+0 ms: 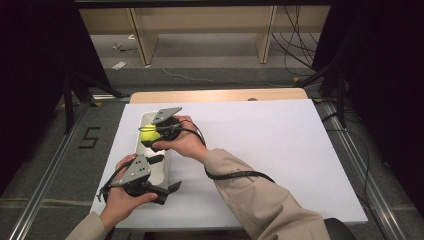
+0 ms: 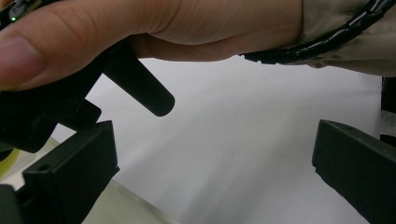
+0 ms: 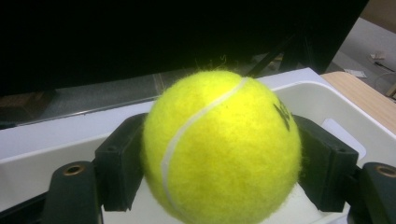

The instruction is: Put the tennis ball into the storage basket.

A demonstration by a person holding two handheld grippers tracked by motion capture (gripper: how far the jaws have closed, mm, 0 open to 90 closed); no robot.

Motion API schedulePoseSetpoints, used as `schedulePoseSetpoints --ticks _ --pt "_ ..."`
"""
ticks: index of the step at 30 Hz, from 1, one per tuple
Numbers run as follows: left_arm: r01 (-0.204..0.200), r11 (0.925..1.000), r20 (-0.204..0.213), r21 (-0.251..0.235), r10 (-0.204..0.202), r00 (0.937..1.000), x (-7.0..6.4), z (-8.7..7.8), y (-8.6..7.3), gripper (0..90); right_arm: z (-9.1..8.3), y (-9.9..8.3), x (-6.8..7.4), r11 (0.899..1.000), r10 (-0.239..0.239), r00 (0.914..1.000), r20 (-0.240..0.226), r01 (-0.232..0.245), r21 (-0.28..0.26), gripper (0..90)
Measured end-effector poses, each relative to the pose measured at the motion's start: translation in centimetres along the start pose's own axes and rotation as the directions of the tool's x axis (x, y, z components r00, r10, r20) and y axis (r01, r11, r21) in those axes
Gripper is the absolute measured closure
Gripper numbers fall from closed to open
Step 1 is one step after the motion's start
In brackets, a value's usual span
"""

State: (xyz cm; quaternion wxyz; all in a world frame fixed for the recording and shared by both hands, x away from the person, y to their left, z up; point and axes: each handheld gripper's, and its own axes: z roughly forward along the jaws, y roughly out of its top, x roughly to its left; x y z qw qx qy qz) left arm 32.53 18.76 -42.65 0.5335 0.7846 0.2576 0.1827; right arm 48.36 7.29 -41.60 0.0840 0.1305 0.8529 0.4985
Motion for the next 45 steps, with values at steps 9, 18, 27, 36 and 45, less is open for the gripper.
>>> schedulePoseSetpoints --ticks 9,18,27,36,45 --pt "0.0 1.0 0.001 0.0 0.0 1.0 -0.02 0.0 0.01 0.0 0.23 0.04 0.07 1.0 -0.002 1.0 -0.006 0.002 0.008 26.8" --pt "-0.001 1.0 0.002 -0.001 0.001 1.0 -0.01 0.01 0.01 0.0 0.46 -0.09 0.04 1.0 0.001 1.0 -0.009 -0.001 0.019 26.8" --pt "0.0 1.0 0.004 0.0 0.0 1.0 -0.03 0.03 0.01 0.0 0.56 -0.16 -0.02 1.0 -0.001 1.0 -0.009 0.001 0.025 26.8" --pt "0.0 1.0 0.004 0.0 0.0 1.0 -0.03 0.03 0.01 0.0 0.74 -0.36 -0.09 0.999 0.005 0.9999 -0.01 -0.005 0.038 26.8" --pt "0.0 1.0 0.004 0.0 0.0 1.0 -0.03 0.03 0.01 0.0 0.84 -0.5 -0.25 0.999 0.01 0.9999 -0.012 -0.009 0.048 26.8"
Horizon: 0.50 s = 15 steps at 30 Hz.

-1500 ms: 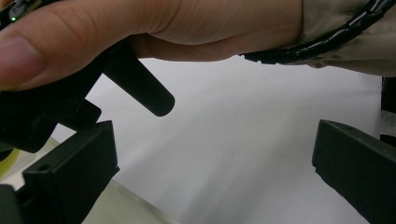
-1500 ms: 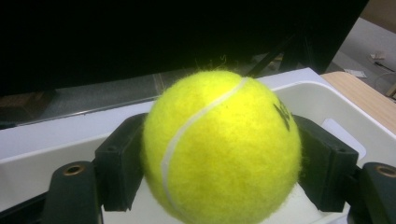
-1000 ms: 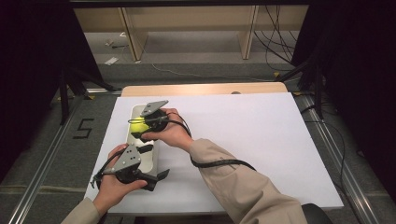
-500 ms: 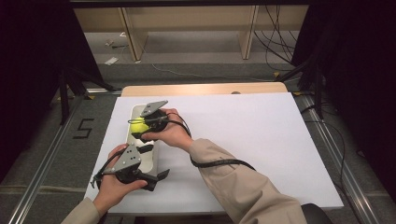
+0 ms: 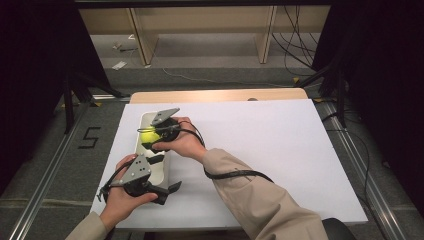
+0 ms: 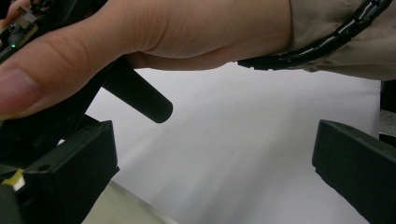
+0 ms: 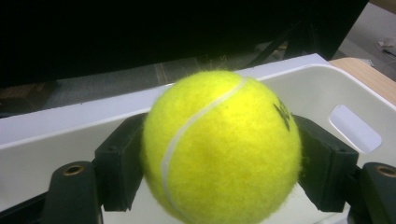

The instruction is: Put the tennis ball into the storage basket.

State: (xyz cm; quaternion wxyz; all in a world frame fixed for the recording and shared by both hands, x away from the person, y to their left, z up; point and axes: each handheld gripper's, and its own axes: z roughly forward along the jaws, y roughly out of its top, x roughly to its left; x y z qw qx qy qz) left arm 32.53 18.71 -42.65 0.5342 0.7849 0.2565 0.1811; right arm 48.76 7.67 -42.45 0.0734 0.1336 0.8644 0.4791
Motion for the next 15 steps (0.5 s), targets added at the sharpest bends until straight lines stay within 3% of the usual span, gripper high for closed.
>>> schedulePoseSetpoints --ticks 15 --pt "0.0 1.0 0.0 0.0 0.0 1.0 0.0 -0.01 0.0 0.0 0.31 -0.21 -0.03 1.0 0.002 1.0 -0.003 -0.001 0.015 26.7"
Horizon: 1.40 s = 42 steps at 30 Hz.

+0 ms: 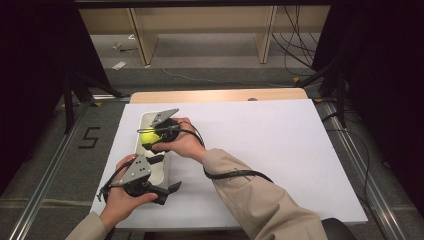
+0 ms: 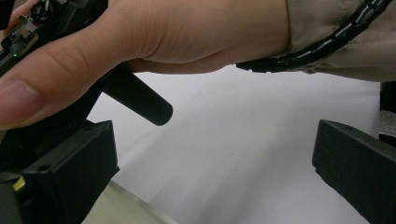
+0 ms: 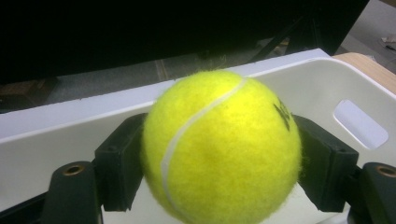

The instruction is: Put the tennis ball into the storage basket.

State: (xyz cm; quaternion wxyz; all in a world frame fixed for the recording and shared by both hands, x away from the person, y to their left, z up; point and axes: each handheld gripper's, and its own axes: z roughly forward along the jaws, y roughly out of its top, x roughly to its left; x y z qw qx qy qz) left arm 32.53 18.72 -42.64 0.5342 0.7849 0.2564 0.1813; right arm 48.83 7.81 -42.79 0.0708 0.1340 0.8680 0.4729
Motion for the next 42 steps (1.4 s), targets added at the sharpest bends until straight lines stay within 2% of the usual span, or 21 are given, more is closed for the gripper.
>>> schedulePoseSetpoints --ticks 42 --pt "0.001 1.0 0.003 -0.002 -0.001 1.0 -0.02 0.0 0.0 0.0 0.69 -0.64 -0.07 0.999 0.01 0.9999 -0.008 -0.01 0.032 26.4"
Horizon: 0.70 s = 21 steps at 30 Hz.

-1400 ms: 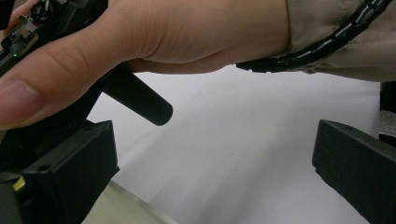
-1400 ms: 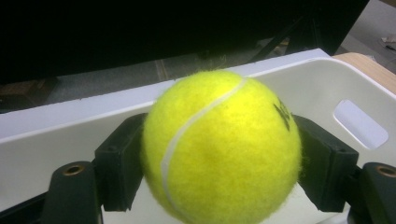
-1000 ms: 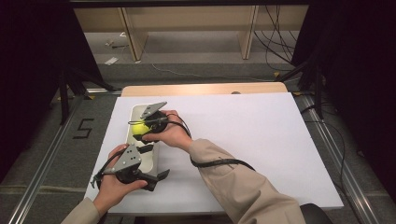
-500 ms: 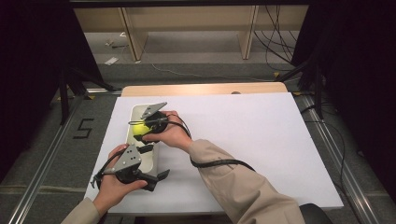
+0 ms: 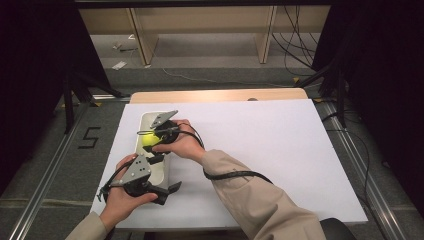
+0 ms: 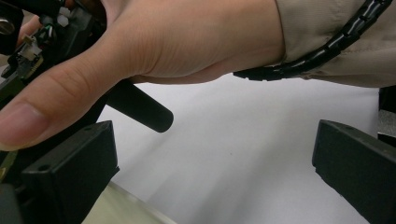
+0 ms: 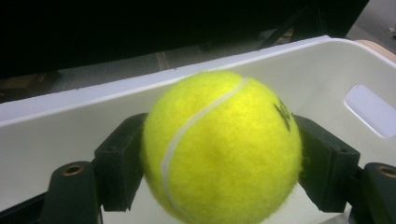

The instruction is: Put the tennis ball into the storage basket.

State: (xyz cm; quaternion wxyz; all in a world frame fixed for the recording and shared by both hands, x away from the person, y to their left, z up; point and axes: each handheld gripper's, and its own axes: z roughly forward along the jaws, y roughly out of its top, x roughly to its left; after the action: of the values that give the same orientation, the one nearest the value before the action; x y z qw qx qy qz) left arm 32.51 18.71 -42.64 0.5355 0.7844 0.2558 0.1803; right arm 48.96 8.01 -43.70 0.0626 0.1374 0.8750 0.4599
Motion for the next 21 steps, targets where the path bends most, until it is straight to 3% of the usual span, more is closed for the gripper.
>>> schedulePoseSetpoints --ticks 21 --pt "-0.001 1.0 0.002 0.004 0.001 1.0 -0.03 0.01 0.01 0.0 -0.51 0.14 -0.38 0.999 0.021 0.9998 -0.008 -0.021 -0.033 18.1"
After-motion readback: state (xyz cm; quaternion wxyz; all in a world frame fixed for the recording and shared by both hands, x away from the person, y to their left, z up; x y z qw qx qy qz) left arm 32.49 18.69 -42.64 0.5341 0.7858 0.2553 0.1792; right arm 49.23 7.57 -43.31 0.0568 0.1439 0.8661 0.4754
